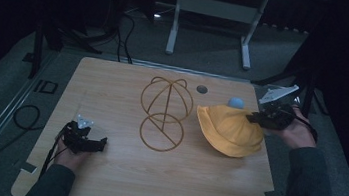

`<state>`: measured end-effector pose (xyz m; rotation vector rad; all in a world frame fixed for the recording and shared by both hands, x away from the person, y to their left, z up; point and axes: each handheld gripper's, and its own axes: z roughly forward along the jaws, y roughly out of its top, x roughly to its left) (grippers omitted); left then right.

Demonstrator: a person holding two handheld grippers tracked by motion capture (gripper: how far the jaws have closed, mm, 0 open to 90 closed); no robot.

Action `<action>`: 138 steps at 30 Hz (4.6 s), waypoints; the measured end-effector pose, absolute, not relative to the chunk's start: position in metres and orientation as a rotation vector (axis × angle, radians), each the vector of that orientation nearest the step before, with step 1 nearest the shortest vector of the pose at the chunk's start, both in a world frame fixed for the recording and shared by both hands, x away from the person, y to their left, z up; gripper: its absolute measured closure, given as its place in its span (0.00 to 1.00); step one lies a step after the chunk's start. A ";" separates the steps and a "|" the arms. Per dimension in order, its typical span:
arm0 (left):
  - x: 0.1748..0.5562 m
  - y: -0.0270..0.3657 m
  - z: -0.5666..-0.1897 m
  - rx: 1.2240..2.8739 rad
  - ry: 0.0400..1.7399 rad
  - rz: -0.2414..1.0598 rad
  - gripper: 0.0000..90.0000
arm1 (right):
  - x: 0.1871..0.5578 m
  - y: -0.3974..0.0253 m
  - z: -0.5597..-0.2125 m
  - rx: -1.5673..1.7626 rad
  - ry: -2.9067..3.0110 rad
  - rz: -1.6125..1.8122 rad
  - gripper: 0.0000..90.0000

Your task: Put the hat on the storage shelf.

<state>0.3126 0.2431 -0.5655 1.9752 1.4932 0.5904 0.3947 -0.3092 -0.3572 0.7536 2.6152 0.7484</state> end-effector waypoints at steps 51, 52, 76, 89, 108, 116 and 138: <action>0.313 0.243 -0.566 1.973 1.492 0.591 0.02 | 0.391 -0.305 -0.312 0.769 2.465 1.033 0.95; 0.313 0.243 -0.566 1.974 1.491 0.591 0.02 | 0.391 -0.305 -0.312 0.764 2.468 1.030 0.95; 0.313 0.243 -0.566 1.974 1.491 0.591 0.02 | 0.391 -0.294 -0.298 0.730 2.437 1.104 0.95; 0.313 0.243 -0.566 1.974 1.491 0.591 0.02 | 0.389 -0.284 -0.291 0.697 2.434 1.129 0.95; 0.313 0.243 -0.566 1.976 1.490 0.589 0.03 | 0.392 -0.257 -0.281 0.640 2.442 1.163 0.95; 0.313 0.243 -0.566 1.976 1.489 0.590 0.02 | 0.396 -0.245 -0.277 0.618 2.442 1.164 0.95; 0.313 0.243 -0.566 1.975 1.488 0.591 0.02 | 0.406 -0.208 -0.274 0.588 2.452 1.144 0.94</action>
